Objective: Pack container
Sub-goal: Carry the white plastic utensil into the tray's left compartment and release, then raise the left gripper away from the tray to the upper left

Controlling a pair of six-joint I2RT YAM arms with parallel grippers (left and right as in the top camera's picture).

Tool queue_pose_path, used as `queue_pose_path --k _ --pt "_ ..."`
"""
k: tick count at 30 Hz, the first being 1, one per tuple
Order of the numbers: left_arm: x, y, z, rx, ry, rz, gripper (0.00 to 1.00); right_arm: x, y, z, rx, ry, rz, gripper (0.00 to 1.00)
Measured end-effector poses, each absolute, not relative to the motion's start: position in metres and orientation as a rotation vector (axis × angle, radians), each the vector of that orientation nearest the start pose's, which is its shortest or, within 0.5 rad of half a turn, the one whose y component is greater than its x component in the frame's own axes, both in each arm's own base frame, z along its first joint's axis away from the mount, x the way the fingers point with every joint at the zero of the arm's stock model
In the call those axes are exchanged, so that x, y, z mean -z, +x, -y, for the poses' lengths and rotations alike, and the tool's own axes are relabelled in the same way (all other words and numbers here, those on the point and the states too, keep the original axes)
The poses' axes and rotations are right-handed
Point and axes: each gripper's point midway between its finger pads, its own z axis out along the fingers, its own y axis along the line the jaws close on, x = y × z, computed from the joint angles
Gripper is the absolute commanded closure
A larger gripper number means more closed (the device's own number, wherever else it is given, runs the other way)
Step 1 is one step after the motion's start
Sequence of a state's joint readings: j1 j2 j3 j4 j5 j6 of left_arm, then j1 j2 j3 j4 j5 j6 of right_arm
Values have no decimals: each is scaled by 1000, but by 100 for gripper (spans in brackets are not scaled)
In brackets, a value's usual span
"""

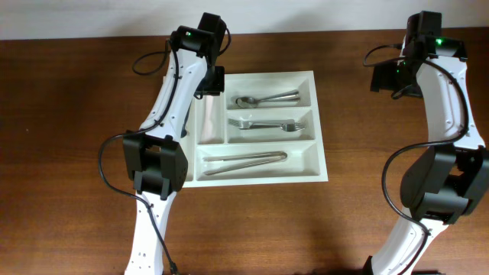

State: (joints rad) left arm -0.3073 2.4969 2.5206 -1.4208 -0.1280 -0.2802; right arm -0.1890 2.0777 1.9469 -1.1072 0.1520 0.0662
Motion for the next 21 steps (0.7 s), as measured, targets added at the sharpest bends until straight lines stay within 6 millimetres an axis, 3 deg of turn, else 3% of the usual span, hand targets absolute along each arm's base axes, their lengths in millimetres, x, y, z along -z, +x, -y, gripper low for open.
queue_pose_path --k 4,6,9,13,15,17,21 --pt "-97 501 136 -102 23 -2930 56 -141 465 115 242 394 -2782 1" --pt "-97 502 136 -101 23 -2926 50 -141 465 115 242 394 -2782 1" --pt "-98 504 136 -99 23 -2918 33 -141 465 115 242 395 -2782 1" --pt "-98 502 125 -110 -4 -2937 18 -141 465 115 242 394 -2782 1" --pt "-100 502 110 -118 -41 -2947 13 -141 465 115 242 395 -2781 1" --pt "-106 505 91 -122 -96 -2942 2 -141 465 115 242 394 -2782 1" --pt "-123 513 32 -132 -268 -2913 1 -141 465 115 242 394 -2782 1"
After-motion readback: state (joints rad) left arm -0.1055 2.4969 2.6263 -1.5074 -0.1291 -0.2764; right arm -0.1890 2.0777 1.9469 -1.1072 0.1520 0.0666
